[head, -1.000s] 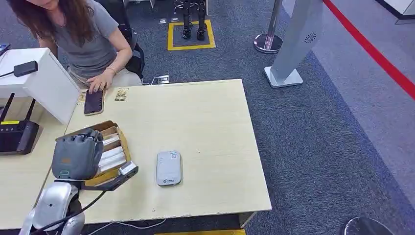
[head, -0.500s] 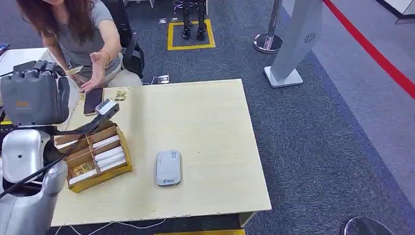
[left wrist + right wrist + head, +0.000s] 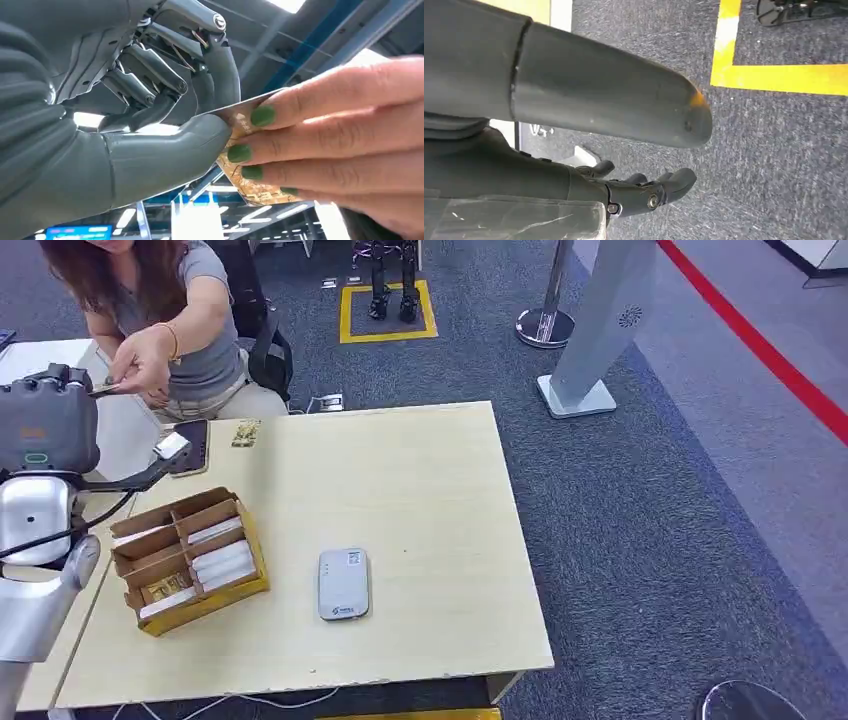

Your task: Pass the card to the sensor for recognition and then transmit it.

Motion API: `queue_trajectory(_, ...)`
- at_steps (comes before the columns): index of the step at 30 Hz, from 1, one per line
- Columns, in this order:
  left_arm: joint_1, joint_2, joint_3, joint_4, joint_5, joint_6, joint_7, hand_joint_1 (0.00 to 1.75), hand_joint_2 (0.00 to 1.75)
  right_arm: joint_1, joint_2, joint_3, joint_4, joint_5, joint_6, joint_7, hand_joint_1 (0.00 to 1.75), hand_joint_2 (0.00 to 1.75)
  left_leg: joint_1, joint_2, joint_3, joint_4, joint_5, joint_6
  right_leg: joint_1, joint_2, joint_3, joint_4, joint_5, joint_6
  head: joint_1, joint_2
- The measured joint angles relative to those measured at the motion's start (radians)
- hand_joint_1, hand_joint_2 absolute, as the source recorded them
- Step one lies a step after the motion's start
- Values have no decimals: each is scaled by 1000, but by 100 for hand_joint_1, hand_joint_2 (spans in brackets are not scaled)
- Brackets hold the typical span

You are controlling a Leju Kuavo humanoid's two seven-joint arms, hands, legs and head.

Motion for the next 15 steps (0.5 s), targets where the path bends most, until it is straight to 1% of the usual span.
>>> queue_trajectory(2,2,-1,-15,36,0,19,0,175,175,4,0,1,3,-1,0,1,0,0,0,0,0,0,0,0,0,-1,0,0,0,0,0,0)
queue_trajectory(6,1,-8,-41,82,0,20,0,175,175,8,2,3,8,-4,3,3,0,0,0,0,0,0,0,0,-1,0,0,0,0,0,0,0)
queue_trajectory(15,0,-19,-55,122,0,20,-3,175,175,10,3,4,12,-4,5,3,0,0,1,0,0,0,0,0,0,0,0,0,0,0,0,0)
